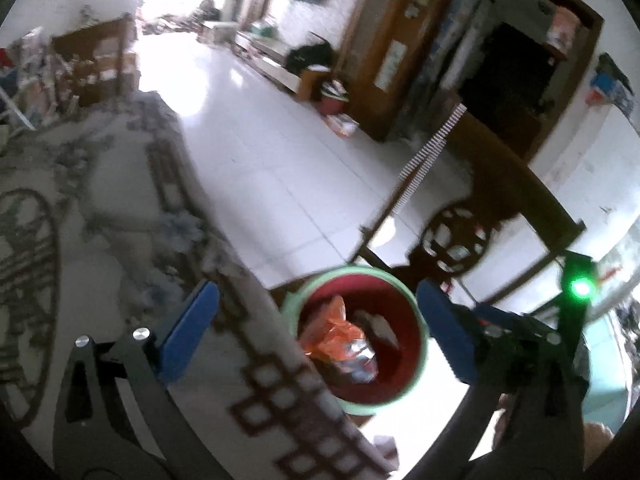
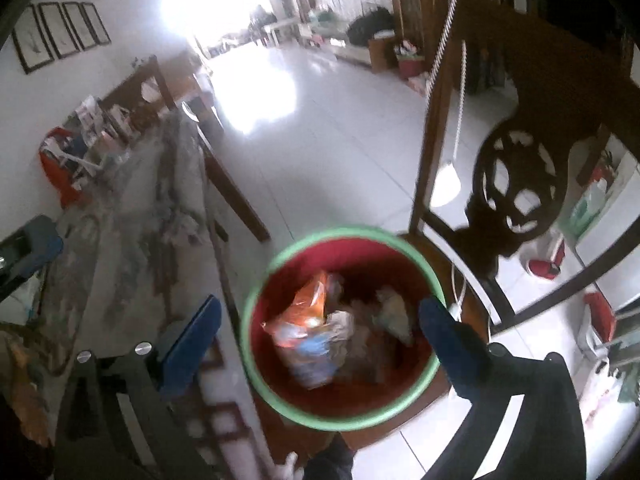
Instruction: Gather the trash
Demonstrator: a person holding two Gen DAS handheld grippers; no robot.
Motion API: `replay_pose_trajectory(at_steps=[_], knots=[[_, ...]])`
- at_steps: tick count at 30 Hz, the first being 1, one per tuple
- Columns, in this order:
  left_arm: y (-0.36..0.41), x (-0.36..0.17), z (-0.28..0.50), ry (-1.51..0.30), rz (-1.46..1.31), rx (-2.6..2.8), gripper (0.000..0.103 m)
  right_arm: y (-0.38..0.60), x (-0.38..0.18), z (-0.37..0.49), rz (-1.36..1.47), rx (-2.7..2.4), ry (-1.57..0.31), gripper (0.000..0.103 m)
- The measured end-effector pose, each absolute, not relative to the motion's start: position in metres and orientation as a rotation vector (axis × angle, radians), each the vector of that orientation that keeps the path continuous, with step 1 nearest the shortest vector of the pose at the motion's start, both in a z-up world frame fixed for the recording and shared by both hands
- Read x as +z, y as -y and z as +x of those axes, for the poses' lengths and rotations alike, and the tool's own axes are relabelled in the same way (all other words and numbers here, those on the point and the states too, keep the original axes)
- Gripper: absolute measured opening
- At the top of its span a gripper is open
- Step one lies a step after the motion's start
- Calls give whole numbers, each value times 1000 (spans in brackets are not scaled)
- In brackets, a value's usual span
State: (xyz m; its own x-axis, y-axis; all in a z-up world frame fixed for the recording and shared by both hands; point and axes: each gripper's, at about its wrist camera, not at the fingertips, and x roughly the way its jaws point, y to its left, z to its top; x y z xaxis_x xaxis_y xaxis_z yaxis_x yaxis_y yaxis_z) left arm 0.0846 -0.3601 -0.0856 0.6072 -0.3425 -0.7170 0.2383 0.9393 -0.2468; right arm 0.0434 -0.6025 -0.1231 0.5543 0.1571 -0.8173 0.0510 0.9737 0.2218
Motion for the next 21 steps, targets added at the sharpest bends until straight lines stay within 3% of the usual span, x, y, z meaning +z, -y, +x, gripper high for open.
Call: replay_pose_trajectory(at_steps=[4,10,21], knots=[[337,-72,85,-799,-137,-267,97,584,-95,42,172,75,-847,95],[301,-42,61,-570,-95,-104,98,526,-32,1,-24,-13,-357,96],[229,-11,20,-383,-62,32,98,433,-34,-10,-2,224,-351,96]])
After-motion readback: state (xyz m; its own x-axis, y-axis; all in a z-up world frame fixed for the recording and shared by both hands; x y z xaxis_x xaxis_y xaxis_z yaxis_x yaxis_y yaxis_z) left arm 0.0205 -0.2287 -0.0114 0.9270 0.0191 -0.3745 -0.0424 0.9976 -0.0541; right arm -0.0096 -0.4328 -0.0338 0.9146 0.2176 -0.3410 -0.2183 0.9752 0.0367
